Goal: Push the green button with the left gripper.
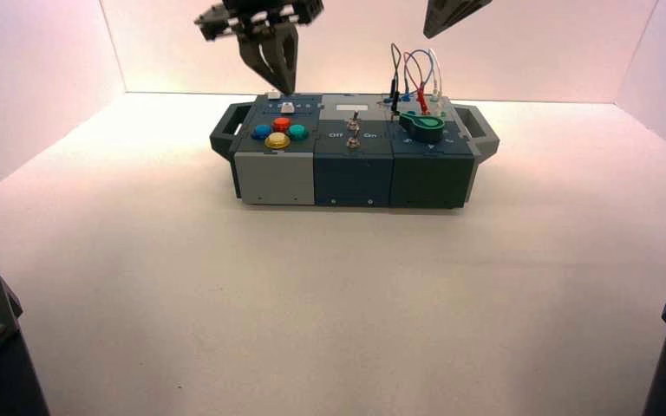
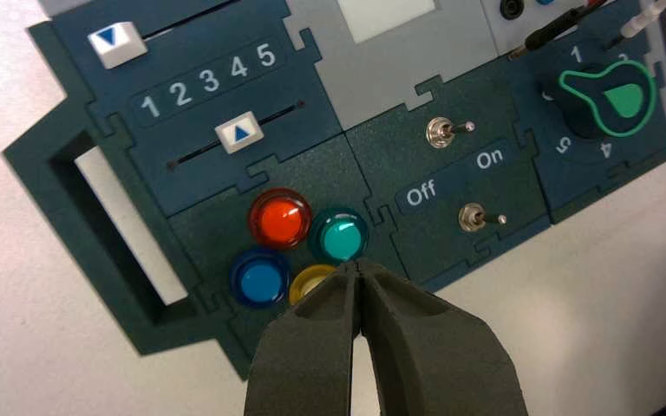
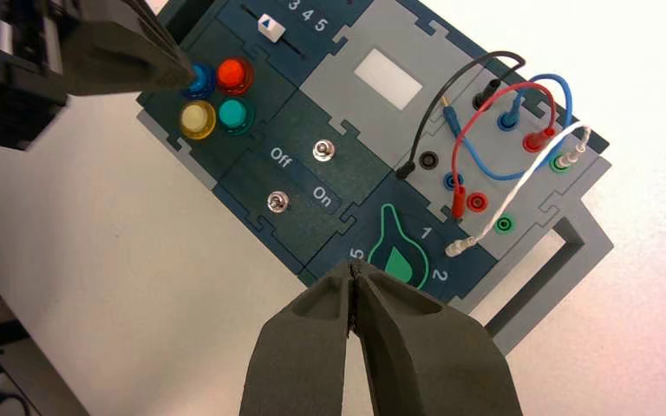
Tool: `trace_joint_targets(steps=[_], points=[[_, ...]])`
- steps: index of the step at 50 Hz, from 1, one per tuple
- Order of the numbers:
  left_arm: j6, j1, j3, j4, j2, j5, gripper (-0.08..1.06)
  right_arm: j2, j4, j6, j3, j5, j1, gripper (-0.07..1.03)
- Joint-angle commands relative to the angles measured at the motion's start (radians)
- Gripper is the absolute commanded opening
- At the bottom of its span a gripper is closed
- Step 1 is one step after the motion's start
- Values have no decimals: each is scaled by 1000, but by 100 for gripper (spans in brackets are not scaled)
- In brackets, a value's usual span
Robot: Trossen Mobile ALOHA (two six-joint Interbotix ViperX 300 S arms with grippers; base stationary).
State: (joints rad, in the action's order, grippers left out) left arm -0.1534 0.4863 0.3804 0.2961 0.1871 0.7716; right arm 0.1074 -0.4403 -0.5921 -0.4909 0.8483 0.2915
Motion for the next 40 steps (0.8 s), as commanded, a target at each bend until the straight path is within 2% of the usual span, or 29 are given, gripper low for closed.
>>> trace_joint_targets(steps=[1, 21, 40], points=[[-3, 9, -20, -2, 9, -8, -3, 35, -3, -8, 17, -2, 2, -2], [-3, 9, -60, -8, 100, -11, -3, 44, 11, -9, 15, -2, 3, -2], [-3, 11, -64, -6, 117, -6, -3, 44, 20, -9, 15, -2, -2, -2]])
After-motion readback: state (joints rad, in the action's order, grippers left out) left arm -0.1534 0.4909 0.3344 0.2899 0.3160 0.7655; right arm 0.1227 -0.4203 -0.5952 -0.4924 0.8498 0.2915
